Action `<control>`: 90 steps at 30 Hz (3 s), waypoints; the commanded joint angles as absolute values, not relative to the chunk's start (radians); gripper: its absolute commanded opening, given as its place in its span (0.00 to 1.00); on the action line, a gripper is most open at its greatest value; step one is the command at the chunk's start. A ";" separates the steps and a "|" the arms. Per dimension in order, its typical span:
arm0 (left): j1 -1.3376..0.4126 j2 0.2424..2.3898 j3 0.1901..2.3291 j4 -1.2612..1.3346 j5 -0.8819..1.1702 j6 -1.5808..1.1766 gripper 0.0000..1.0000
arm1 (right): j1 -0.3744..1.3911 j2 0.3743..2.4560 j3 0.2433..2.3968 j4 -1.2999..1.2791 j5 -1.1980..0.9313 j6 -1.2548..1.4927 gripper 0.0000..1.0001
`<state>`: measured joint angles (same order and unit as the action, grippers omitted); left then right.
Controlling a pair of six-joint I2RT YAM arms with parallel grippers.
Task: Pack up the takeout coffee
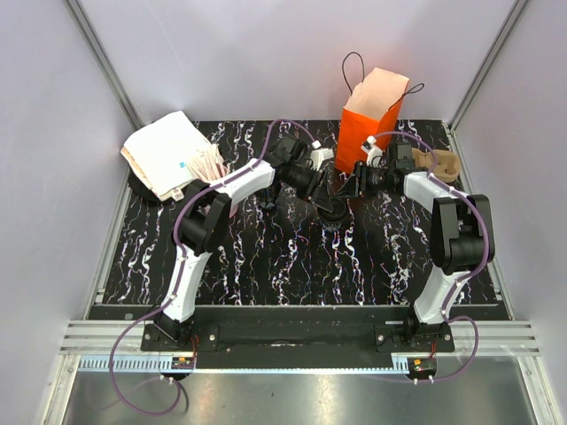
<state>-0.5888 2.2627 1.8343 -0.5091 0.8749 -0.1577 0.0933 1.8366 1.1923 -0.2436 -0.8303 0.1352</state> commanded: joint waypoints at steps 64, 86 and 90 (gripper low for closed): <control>-0.630 2.237 1.715 -0.486 0.594 -0.279 0.42 | 0.046 1.635 0.997 -0.272 -0.877 0.216 0.74; -0.647 2.187 1.678 -0.445 0.564 -0.353 0.59 | 0.086 1.680 1.022 -0.245 -0.831 0.216 0.44; -0.644 2.168 1.690 -0.442 0.592 -0.339 0.73 | 0.086 1.686 1.032 -0.265 -0.834 0.192 0.43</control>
